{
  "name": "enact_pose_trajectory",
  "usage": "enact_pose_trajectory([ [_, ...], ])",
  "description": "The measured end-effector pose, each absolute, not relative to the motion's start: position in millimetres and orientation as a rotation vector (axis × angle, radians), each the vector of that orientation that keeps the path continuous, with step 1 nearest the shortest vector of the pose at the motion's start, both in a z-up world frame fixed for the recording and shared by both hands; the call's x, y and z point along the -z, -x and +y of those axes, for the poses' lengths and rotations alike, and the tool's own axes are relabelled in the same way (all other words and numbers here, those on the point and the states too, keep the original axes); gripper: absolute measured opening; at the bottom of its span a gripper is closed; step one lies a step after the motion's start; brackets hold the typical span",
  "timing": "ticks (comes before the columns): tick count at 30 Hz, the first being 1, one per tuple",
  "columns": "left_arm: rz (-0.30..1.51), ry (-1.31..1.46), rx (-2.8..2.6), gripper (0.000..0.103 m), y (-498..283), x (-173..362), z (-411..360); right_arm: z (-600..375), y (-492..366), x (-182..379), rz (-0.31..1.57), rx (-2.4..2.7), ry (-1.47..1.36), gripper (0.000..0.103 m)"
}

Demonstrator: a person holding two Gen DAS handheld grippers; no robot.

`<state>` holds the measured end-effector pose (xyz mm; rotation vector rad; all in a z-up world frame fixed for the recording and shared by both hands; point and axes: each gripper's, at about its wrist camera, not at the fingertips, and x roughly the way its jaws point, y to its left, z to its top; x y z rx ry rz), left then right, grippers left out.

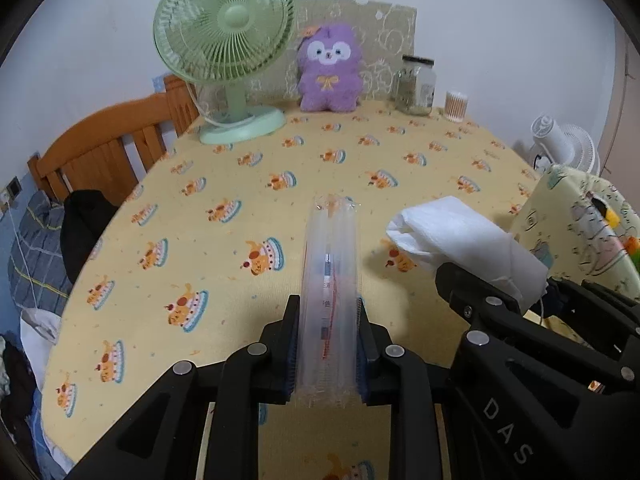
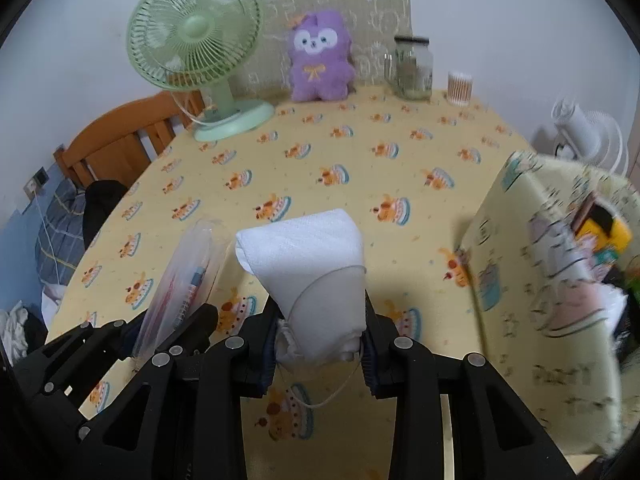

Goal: Organize soft objects
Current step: 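Lift the white cloth and pen bag and carry both toward the patterned box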

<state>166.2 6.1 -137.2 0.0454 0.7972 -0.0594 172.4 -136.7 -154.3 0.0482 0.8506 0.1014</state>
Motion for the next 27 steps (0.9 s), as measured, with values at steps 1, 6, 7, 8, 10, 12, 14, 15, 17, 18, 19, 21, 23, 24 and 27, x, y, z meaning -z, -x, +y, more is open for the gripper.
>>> enact_pose_trajectory([
  [1,0.791,-0.043,0.059,0.021,-164.1,134.7,5.3,-136.6,-169.5,151.1,0.841,-0.101,-0.041,0.037],
  [6,0.756,-0.031,0.069,0.021,-149.9,119.1,2.3,-138.4,-155.6,133.2,0.809,-0.109,-0.025,0.037],
  [7,0.749,-0.029,0.071,0.022,-147.6,116.7,2.4,-138.9,-152.5,128.8,0.8,-0.109,-0.024,0.037],
  [8,0.743,-0.03,0.073,0.022,-146.1,114.1,1.8,-139.8,-150.4,125.7,0.794,-0.11,-0.025,0.037],
  [10,0.728,-0.043,0.072,0.022,-144.1,107.9,-0.4,-141.7,-145.6,118.6,0.778,-0.102,-0.029,0.039],
  [12,0.718,-0.044,0.08,0.022,-142.2,102.1,-2.4,-143.6,-143.1,112.8,0.766,-0.094,-0.032,0.039],
  [14,0.706,-0.042,0.082,0.022,-139.8,96.8,-2.3,-144.2,-140.2,105.9,0.755,-0.088,-0.03,0.039],
  [15,0.697,-0.04,0.083,0.022,-137.6,93.2,-2.7,-144.5,-138.6,103.5,0.75,-0.087,-0.029,0.039],
  [17,0.683,-0.039,0.085,0.022,-133.5,86.0,-3.3,-144.8,-134.9,96.3,0.734,-0.086,-0.023,0.039],
  [18,0.672,-0.04,0.089,0.022,-131.6,81.7,-4.1,-145.2,-133.2,92.1,0.726,-0.086,-0.021,0.039],
  [19,0.664,-0.041,0.089,0.022,-130.2,78.5,-4.0,-145.8,-131.6,88.8,0.719,-0.084,-0.02,0.039],
  [21,0.649,-0.04,0.091,0.022,-127.5,71.6,-5.7,-147.3,-128.2,80.4,0.698,-0.081,-0.021,0.039],
  [23,0.636,-0.037,0.098,0.022,-125.4,64.5,-8.0,-148.9,-126.1,74.1,0.688,-0.08,-0.023,0.039],
  [24,0.628,-0.036,0.098,0.022,-124.7,61.1,-9.1,-150.1,-125.3,70.6,0.681,-0.081,-0.023,0.039],
  [27,0.612,-0.028,0.091,0.022,-123.9,54.4,-13.3,-154.4,-124.6,61.9,0.664,-0.092,-0.024,0.039],
])
